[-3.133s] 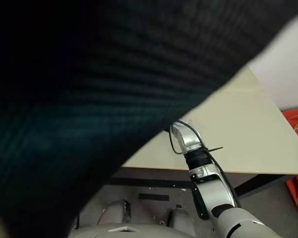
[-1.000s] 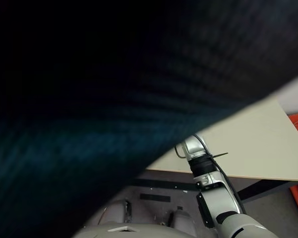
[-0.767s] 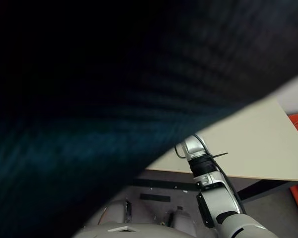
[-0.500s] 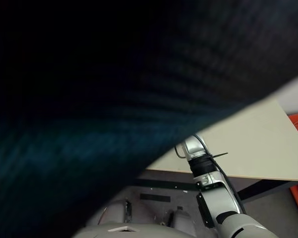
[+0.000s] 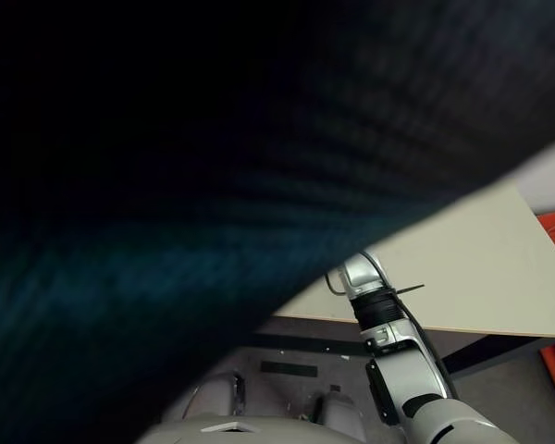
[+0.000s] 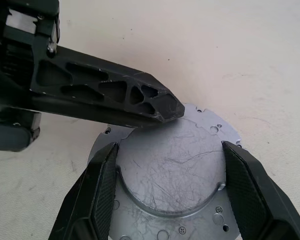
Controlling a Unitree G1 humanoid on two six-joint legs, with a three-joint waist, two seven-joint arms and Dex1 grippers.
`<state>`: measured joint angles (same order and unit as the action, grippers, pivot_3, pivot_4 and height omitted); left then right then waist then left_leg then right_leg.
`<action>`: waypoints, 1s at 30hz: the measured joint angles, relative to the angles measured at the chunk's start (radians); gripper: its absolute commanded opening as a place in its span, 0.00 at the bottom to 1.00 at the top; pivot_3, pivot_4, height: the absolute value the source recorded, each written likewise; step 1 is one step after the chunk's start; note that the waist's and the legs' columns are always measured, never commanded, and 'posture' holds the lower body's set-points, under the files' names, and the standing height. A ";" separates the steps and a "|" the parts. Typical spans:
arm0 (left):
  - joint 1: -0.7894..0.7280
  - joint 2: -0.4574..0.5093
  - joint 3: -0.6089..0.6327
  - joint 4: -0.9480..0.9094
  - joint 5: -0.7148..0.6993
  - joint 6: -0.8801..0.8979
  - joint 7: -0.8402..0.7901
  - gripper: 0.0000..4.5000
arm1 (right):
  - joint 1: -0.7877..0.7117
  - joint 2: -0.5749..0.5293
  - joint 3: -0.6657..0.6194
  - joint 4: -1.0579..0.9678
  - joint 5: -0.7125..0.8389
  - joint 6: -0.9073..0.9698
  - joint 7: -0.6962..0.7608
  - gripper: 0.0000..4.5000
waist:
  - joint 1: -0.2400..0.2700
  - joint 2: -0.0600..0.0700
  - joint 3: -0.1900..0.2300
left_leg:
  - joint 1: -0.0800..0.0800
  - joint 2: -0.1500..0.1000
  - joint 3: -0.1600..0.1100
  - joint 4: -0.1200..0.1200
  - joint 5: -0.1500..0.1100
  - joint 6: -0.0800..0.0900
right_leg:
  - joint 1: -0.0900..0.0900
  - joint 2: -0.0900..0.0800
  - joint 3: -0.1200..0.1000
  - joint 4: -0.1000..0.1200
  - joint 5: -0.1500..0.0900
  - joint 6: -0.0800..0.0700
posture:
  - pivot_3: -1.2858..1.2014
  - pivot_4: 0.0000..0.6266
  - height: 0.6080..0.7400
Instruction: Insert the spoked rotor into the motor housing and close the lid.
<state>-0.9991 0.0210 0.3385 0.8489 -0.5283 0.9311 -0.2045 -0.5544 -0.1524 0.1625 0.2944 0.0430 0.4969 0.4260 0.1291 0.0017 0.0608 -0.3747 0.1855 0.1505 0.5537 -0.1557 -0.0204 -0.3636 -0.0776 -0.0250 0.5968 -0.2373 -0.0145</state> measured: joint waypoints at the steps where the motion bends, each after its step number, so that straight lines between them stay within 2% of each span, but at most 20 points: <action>1: -0.010 0.005 0.007 0.008 -0.002 0.026 0.007 0.00 | 0.000 0.000 0.000 0.001 0.000 0.000 0.000 0.70 | 0.000 0.000 0.000 | 0.001 0.000 0.000 0.000 0.000 0.000 | 0.001 0.000 0.000 0.000 0.000 0.000 | 0.52 0.00 1.00; 8: -0.014 0.019 0.027 0.015 -0.020 0.092 -0.003 0.00 | 0.000 0.000 -0.001 0.000 0.000 0.003 -0.001 0.70 | 0.000 0.000 0.000 | 0.002 0.000 0.000 -0.001 0.000 0.000 | 0.003 0.000 0.000 -0.003 0.000 0.000 | 0.52 0.00 1.00; 30: -0.012 0.019 0.026 0.011 -0.018 0.092 -0.020 0.00 | -0.007 -0.004 -0.003 -0.020 0.009 0.038 0.004 0.70 | 0.000 0.000 0.000 | 0.002 0.000 0.000 -0.004 0.000 0.000 | 0.003 0.000 -0.001 -0.006 0.000 0.000 | 0.52 0.00 1.00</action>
<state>-1.0111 0.0403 0.3649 0.8599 -0.5463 1.0235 -0.2246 -0.5614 -0.1561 0.1594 0.2742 0.0521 0.5346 0.4300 0.1292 0.0017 0.0608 -0.3729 0.1851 0.1505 0.5495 -0.1556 -0.0205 -0.3604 -0.0779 -0.0258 0.5903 -0.2370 -0.0142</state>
